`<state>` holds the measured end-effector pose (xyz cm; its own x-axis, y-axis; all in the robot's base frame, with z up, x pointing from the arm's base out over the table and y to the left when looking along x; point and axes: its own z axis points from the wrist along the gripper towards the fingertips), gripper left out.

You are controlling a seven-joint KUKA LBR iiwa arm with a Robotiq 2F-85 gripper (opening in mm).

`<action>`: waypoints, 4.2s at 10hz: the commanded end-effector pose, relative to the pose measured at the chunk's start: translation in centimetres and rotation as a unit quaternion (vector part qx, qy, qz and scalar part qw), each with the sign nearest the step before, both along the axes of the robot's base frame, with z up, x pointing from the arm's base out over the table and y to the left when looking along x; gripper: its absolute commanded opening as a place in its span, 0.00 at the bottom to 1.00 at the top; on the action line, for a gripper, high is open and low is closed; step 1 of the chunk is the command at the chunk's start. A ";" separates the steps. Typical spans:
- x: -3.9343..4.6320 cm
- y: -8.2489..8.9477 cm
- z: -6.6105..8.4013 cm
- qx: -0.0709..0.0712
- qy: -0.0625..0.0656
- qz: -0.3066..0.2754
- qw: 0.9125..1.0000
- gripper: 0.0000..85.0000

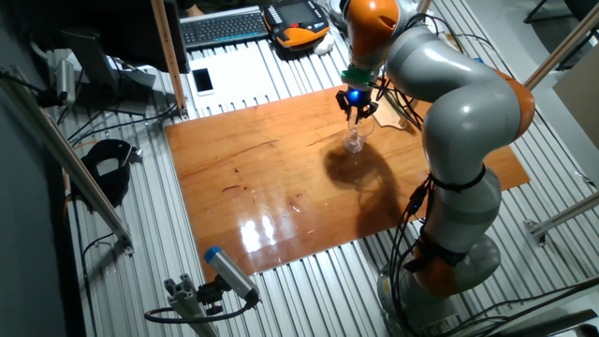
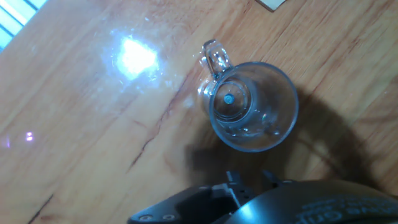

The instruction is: Put the cup on the cup rack

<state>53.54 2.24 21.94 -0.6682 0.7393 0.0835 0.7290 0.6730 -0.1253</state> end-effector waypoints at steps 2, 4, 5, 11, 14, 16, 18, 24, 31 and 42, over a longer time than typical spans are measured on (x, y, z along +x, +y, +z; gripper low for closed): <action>0.32 -0.1 -0.5 -0.002 -0.008 -0.011 1.000 0.40; 0.65 -0.3 -1.0 -0.007 -0.012 -0.025 1.000 0.40; 0.78 -0.4 -1.2 -0.011 -0.010 -0.034 0.999 0.40; 1.69 0.2 -1.6 -0.015 0.008 -0.066 0.998 0.40; 1.43 0.0 -1.1 -0.010 0.010 -0.051 0.999 0.20; 1.34 -0.1 -1.0 -0.008 0.012 -0.042 0.999 0.00; 1.28 0.1 -0.9 0.008 0.015 -0.046 0.999 0.00; 1.20 0.1 -0.8 -0.008 0.013 -0.031 0.999 0.00; 1.20 0.1 -0.8 0.004 -0.017 -0.024 1.000 0.00; 1.95 0.5 -1.3 -0.005 -0.023 -0.099 0.995 0.00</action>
